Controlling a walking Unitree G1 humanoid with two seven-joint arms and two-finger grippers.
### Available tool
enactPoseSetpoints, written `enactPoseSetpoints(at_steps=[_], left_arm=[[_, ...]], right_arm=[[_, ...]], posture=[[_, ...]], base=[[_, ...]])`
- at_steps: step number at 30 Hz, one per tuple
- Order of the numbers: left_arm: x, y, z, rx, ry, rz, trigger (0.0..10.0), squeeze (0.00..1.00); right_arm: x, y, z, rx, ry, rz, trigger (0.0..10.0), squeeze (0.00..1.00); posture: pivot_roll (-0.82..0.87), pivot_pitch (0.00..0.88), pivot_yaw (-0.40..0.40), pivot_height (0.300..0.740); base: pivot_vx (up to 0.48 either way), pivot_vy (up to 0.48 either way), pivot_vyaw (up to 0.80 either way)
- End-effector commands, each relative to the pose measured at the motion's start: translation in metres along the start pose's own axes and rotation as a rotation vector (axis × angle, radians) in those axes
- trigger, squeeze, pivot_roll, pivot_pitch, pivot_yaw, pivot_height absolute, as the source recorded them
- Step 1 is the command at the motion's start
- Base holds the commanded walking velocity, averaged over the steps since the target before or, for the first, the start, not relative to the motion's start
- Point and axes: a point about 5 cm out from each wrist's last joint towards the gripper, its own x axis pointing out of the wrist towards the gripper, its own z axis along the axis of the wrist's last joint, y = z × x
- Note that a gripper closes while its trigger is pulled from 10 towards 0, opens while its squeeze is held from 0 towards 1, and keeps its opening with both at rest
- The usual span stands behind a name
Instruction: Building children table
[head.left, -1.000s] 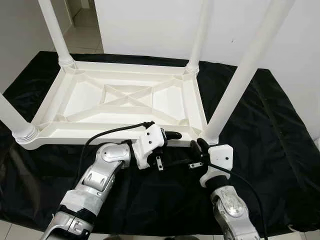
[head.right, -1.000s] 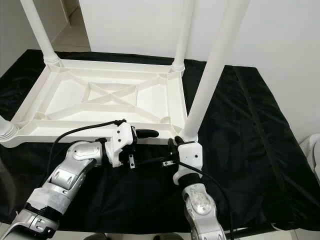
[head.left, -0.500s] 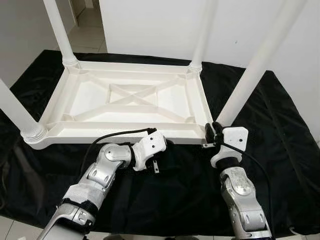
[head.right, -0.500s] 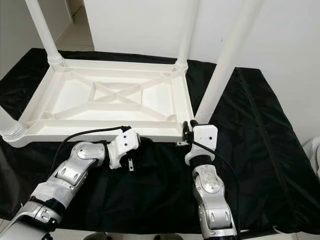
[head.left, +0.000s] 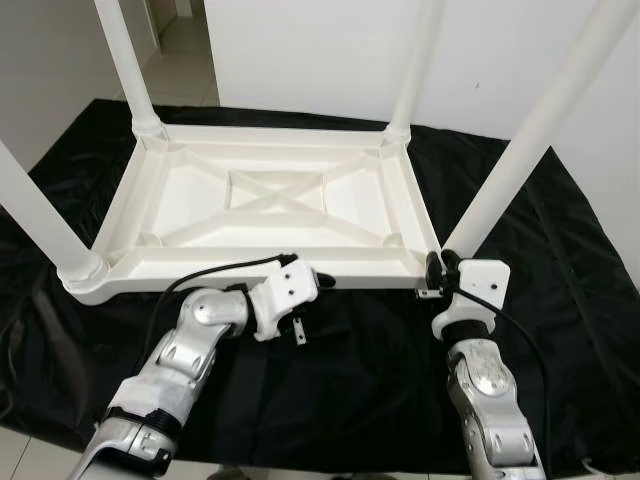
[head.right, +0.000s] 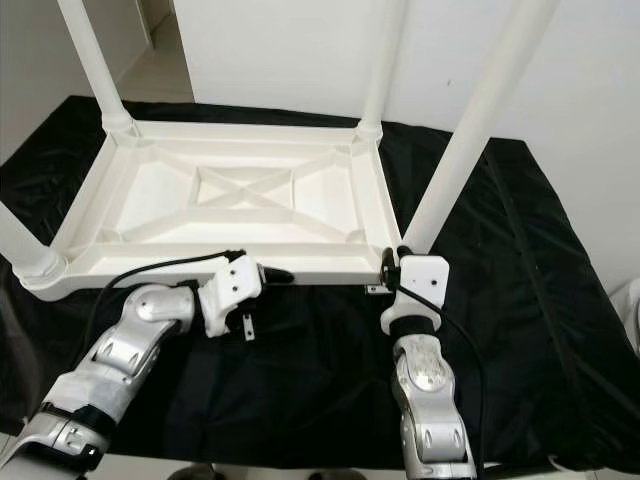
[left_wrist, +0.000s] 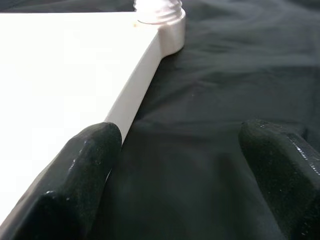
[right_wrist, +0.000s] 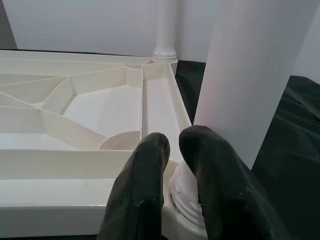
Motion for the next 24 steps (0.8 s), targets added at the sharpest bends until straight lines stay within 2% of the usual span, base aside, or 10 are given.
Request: enactPoseSetpoints(at_steps=[1,2,3,5,8,9,13,17,19,24], left_arm=[[-0.010,0.002,0.001,-0.037,-0.012,-0.014,10.0,0.00],[-0.020,0.004,-0.001,-0.079,-0.011,-0.031,10.0,0.00],[-0.020,0.004,-0.001,-0.079,-0.011,-0.031,10.0,0.00],[-0.033,0.007,-0.004,-0.120,0.002,-0.040,10.0,0.00],[-0.040,0.011,-0.005,-0.128,0.008,-0.031,10.0,0.00],[-0.054,0.025,-0.006,-0.153,-0.003,0.041,10.0,0.00],[-0.063,0.043,-0.004,-0.188,-0.041,0.140,10.0,0.00],[-0.058,0.051,-0.001,-0.161,-0.042,0.207,10.0,0.00],[-0.050,0.059,0.005,-0.196,-0.105,0.279,10.0,0.00],[-0.044,0.056,0.005,-0.183,-0.102,0.263,10.0,0.00]], right_arm=[[-0.001,-0.013,-0.006,-0.015,0.025,-0.060,10.0,0.00],[0.000,-0.014,-0.005,-0.017,0.022,-0.060,10.0,0.00],[0.000,-0.014,-0.005,-0.017,0.022,-0.060,10.0,0.00],[0.002,-0.014,-0.005,-0.022,0.018,-0.060,10.0,0.00],[0.003,-0.014,-0.005,-0.024,0.015,-0.059,10.0,0.00],[0.005,-0.013,-0.004,-0.023,0.010,-0.059,10.0,0.00],[0.006,-0.010,-0.004,-0.018,0.006,-0.057,10.0,0.00],[0.007,-0.009,-0.005,-0.017,0.005,-0.054,10.0,0.00],[0.007,-0.008,-0.005,-0.017,0.004,-0.054,10.0,0.00],[0.008,-0.009,-0.005,-0.018,0.002,-0.055,10.0,0.00]], posture=[[-0.04,0.020,-0.027,0.740],[-0.03,0.018,-0.027,0.740],[-0.03,0.018,-0.027,0.740],[-0.03,0.013,-0.026,0.740],[-0.03,0.013,-0.025,0.740],[-0.03,0.010,-0.024,0.740],[-0.02,0.007,-0.021,0.740],[-0.02,0.003,-0.017,0.740],[-0.02,0.002,-0.015,0.740],[-0.02,0.005,-0.008,0.740]], base=[[0.000,0.000,0.00],[0.000,0.000,0.00],[0.000,0.000,0.00],[0.000,0.000,0.00],[0.000,0.000,0.00],[0.000,0.000,0.00],[0.000,0.000,0.00],[0.000,0.000,0.00],[0.000,0.000,0.00],[0.000,0.000,0.00]])
